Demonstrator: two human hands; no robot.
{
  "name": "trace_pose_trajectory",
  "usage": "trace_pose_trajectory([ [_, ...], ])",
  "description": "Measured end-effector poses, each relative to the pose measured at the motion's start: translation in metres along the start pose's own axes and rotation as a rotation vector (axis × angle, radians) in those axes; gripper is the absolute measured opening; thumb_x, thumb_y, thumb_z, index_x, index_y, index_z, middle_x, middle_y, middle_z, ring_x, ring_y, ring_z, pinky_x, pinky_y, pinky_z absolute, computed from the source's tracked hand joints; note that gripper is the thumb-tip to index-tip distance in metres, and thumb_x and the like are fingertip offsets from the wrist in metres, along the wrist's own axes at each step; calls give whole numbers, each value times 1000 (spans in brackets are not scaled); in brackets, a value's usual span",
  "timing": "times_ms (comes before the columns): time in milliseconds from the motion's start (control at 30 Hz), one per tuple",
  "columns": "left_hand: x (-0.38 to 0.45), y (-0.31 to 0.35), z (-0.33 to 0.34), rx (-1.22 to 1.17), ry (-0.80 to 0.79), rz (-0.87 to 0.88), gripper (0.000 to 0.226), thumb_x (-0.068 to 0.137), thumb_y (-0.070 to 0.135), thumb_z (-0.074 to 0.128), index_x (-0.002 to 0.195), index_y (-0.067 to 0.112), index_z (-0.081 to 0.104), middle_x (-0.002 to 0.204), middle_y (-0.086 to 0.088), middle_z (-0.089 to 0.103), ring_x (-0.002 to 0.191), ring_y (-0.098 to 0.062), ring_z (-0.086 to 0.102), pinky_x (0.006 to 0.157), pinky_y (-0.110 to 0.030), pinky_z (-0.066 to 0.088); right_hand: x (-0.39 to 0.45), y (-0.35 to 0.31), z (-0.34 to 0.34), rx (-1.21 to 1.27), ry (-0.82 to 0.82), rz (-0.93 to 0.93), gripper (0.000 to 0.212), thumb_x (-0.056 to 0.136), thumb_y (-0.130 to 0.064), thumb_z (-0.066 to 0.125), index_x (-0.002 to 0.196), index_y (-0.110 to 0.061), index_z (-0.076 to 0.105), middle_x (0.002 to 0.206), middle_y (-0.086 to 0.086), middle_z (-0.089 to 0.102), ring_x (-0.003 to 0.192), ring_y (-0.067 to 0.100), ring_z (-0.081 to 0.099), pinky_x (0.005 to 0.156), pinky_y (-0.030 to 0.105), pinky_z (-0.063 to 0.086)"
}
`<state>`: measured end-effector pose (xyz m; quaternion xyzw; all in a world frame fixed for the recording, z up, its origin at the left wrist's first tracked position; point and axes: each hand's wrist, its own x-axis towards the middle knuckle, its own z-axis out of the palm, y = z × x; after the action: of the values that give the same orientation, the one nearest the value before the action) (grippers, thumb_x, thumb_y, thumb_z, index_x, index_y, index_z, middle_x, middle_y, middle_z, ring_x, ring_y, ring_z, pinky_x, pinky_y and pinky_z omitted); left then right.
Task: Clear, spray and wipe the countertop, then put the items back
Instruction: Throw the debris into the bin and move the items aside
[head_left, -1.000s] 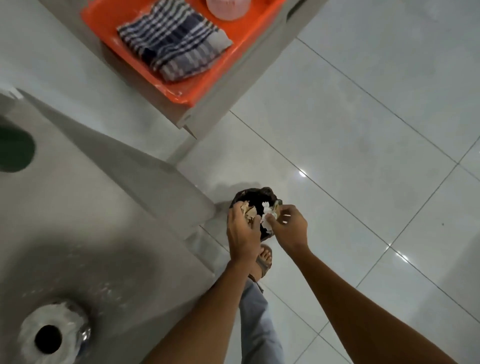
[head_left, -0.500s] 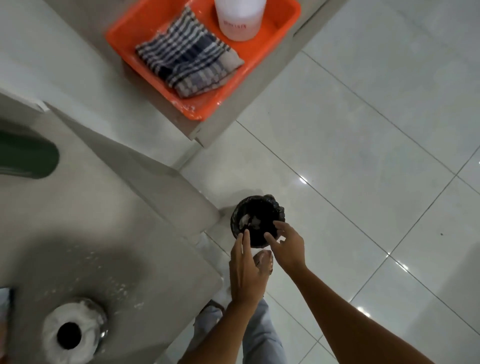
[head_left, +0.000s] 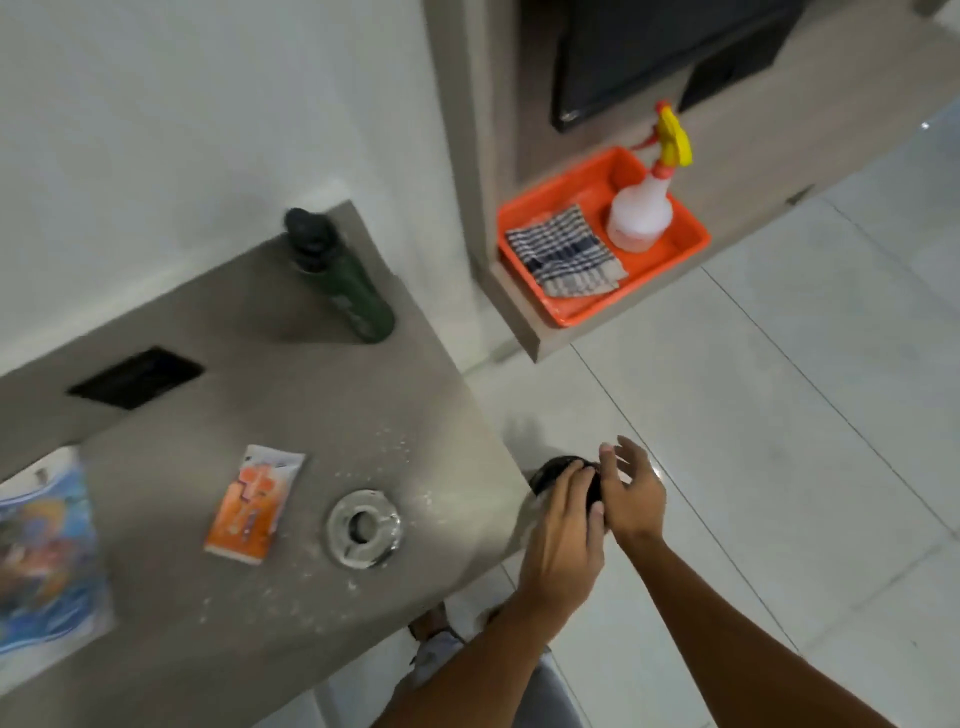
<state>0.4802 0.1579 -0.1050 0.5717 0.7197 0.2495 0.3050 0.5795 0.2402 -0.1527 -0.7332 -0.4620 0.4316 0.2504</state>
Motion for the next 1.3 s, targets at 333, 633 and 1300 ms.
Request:
trace_pose_trajectory([
  [333,10,-63,-152,119,257,-75,41,110,22,61,150,11,62,158,-7,62,147,-24,60,129,-34,39,-62,-83,51,-187,-185,-404,72,102,-72,46,159,-29,49,161,-1,56,145,18,53,118,38,44],
  [633,-37,-190,-242,334,258,-312,65,114,38,50,171,13,33,182,-12,26,171,-31,22,139,-50,20,-140,-111,143,-511,-603,-777,81,103,-65,61,171,-33,34,176,4,40,161,20,37,132,45,31],
  [1300,-40,-252,-266,317,146,-650,74,109,38,61,171,36,23,161,-10,32,149,-30,34,121,-49,27,-159,-118,179,-937,-755,-851,110,85,-67,78,173,-45,14,179,-2,25,162,28,29,127,48,44],
])
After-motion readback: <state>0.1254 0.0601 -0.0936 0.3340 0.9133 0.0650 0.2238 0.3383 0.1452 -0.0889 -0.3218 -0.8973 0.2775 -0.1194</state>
